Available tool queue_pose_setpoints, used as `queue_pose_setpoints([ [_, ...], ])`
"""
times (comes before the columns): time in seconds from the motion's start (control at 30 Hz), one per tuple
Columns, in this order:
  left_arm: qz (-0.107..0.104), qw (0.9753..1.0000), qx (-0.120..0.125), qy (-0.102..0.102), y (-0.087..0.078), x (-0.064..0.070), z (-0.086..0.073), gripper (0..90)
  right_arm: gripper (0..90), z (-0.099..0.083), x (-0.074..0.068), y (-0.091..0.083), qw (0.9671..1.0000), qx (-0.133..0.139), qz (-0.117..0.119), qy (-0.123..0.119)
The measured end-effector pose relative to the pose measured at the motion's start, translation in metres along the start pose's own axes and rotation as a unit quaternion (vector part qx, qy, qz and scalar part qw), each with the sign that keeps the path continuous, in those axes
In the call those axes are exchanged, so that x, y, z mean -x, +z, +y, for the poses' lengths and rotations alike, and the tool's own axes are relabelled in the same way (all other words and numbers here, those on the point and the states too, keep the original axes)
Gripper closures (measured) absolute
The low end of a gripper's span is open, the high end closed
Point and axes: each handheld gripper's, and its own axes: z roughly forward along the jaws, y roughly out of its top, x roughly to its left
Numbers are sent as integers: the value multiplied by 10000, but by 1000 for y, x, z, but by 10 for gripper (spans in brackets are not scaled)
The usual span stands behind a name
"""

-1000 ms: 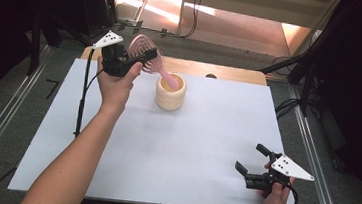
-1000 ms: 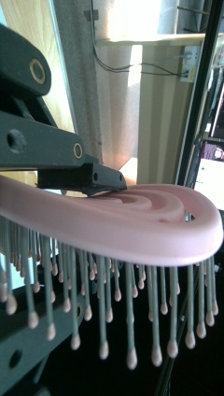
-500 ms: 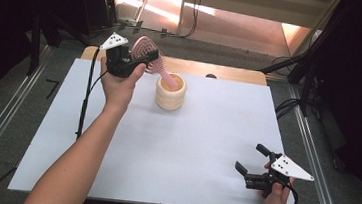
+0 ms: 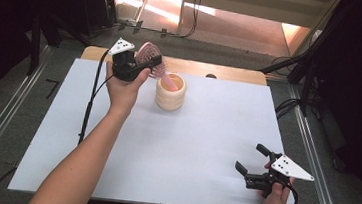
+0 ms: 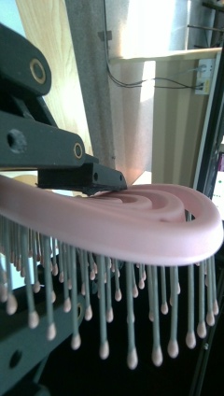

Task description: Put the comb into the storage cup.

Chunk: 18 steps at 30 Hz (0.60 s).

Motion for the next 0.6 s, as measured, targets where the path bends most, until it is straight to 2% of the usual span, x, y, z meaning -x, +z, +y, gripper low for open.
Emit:
queue_pose_setpoints([
  [0.33,11,9999,-137,-79,11,-2,-13,636,0,0,1,0,10000,10,19,7],
  [0.6,16,9997,-228,-57,19,-1,-19,636,0,0,1,0,10000,16,19,35],
])
